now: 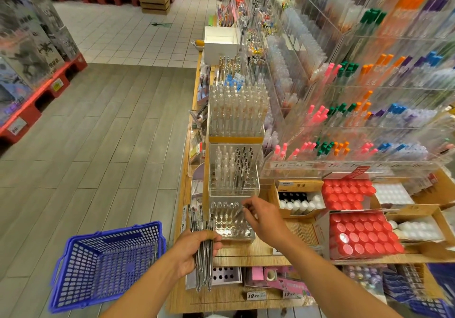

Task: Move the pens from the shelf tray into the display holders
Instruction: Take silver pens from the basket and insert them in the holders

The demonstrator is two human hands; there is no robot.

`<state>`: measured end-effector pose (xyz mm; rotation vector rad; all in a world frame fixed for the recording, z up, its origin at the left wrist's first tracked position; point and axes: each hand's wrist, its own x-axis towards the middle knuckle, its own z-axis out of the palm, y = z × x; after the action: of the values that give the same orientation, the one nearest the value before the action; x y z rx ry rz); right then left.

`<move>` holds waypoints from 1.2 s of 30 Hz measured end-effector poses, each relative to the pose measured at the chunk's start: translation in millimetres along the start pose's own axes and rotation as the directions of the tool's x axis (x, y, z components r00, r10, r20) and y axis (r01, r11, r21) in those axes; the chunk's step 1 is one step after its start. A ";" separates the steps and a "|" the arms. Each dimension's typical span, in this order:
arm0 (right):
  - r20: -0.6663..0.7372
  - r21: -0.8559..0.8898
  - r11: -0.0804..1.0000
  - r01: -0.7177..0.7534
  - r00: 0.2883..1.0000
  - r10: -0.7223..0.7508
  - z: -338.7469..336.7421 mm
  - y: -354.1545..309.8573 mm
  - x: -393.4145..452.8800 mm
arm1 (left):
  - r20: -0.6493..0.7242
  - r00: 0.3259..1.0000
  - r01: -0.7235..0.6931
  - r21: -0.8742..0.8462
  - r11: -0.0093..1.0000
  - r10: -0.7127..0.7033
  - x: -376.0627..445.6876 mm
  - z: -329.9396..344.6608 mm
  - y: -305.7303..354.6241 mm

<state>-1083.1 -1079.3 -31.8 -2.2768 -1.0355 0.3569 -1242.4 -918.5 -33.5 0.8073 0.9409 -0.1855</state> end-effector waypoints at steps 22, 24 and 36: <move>0.139 -0.308 0.940 0.147 0.984 -0.108 8.2 -16.7 19.4 | -0.011 1.000 0.006 0.006 1.000 -0.006 8.2 3.9 4.0; 0.143 -0.347 0.929 0.127 0.986 -0.082 8.6 -18.5 20.5 | -0.009 1.000 -0.005 0.001 1.000 0.005 9.7 4.3 2.8; 0.455 0.556 0.678 -0.481 0.859 0.235 1.4 -46.2 11.8 | 0.110 0.994 -0.013 -0.115 0.993 0.026 4.0 12.4 6.0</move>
<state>-1103.2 -1046.2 -3.9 -1.7613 -0.4562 1.1457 -1229.1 -922.1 -29.3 0.6937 0.8304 -0.1573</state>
